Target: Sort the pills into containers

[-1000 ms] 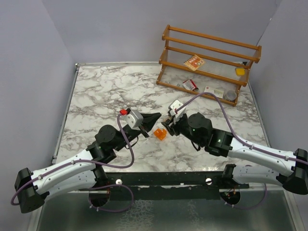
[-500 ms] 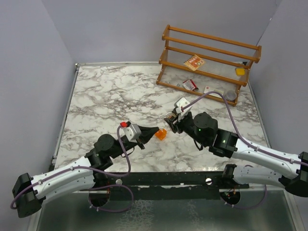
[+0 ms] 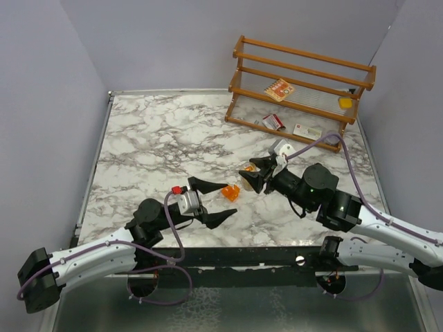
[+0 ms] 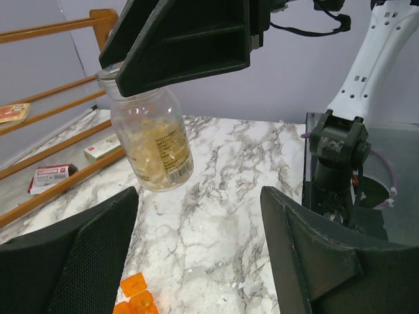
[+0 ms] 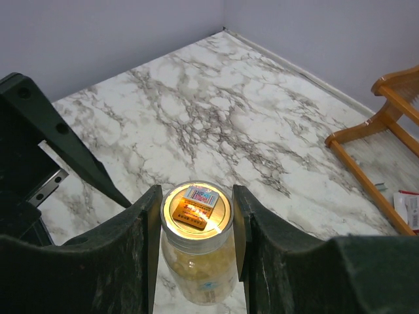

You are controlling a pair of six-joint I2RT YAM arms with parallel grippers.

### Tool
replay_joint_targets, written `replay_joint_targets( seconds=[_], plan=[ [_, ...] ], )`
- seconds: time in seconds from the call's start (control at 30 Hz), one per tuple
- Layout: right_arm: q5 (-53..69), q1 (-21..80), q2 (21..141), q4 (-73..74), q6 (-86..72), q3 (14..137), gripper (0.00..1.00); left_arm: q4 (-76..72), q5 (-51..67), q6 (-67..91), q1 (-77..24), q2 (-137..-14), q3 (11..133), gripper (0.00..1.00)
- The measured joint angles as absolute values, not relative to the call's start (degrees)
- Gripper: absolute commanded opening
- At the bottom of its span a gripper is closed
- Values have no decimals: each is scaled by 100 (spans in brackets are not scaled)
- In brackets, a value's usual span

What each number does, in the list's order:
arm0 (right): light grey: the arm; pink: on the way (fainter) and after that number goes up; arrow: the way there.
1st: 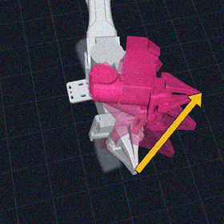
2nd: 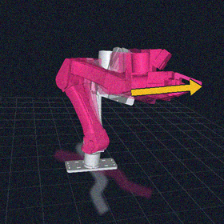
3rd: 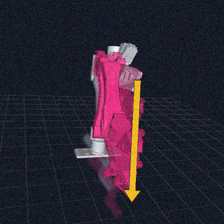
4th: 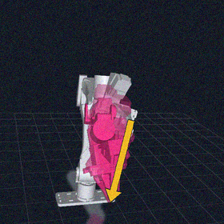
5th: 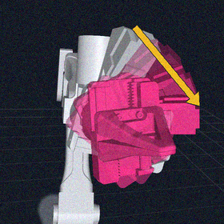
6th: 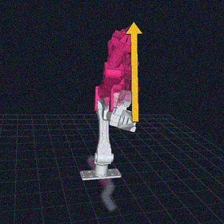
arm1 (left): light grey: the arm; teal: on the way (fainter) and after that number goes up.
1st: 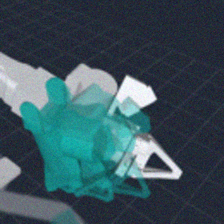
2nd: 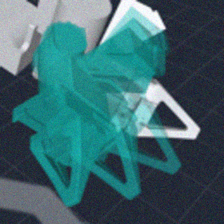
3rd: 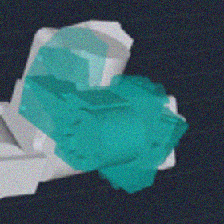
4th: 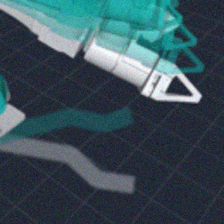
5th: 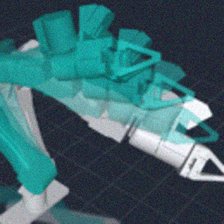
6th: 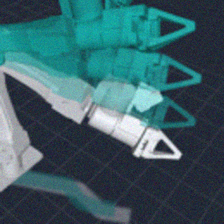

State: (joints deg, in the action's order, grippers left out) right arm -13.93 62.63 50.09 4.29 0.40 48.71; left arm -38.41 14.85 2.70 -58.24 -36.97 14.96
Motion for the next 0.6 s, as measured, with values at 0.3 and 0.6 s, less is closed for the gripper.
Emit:
replay_joint_targets(
  seconds=[0.3, 0.6],
  plan=[
    [-711, 6263, 4821, 427, -150, 4871, 1, -4458, 1527, 318, -5824, -4657, 1573, 78],
    [-318, 6263, 4711, 423, -239, 4871, 1, -4917, 1361, 421, -5824, -4866, 1756, 82]
  ],
)
